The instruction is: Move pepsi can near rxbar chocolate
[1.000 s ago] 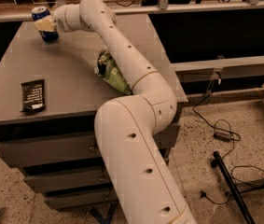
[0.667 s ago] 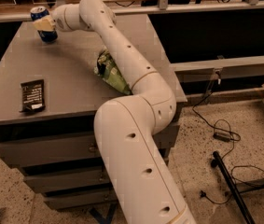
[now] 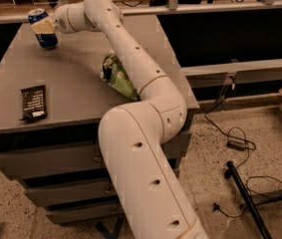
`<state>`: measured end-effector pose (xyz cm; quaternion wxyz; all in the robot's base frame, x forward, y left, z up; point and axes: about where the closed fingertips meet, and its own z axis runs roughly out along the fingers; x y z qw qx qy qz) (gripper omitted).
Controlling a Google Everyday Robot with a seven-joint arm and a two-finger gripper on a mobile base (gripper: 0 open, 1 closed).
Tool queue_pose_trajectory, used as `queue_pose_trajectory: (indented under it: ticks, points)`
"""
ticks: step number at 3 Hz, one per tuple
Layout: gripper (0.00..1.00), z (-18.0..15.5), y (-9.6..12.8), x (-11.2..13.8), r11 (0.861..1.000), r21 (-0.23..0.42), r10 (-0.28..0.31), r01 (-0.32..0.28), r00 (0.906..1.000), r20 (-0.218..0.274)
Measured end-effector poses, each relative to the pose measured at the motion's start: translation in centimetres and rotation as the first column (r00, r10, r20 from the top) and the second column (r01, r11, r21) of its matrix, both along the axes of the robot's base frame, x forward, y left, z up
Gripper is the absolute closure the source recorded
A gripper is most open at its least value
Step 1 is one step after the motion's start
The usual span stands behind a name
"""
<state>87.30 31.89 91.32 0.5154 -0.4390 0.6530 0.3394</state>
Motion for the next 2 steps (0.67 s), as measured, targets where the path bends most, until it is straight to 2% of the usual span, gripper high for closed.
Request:
queue_pose_trajectory:
  ticks: [1,2]
  points:
    - [1.0,1.4,-0.7,-0.5,1.0,-0.011,-0.008,0.007,0.9999,-0.013]
    - [1.0,4.0,-2.8,-2.6,0.998,-0.024,-0.061,0.06,0.9974,-0.037]
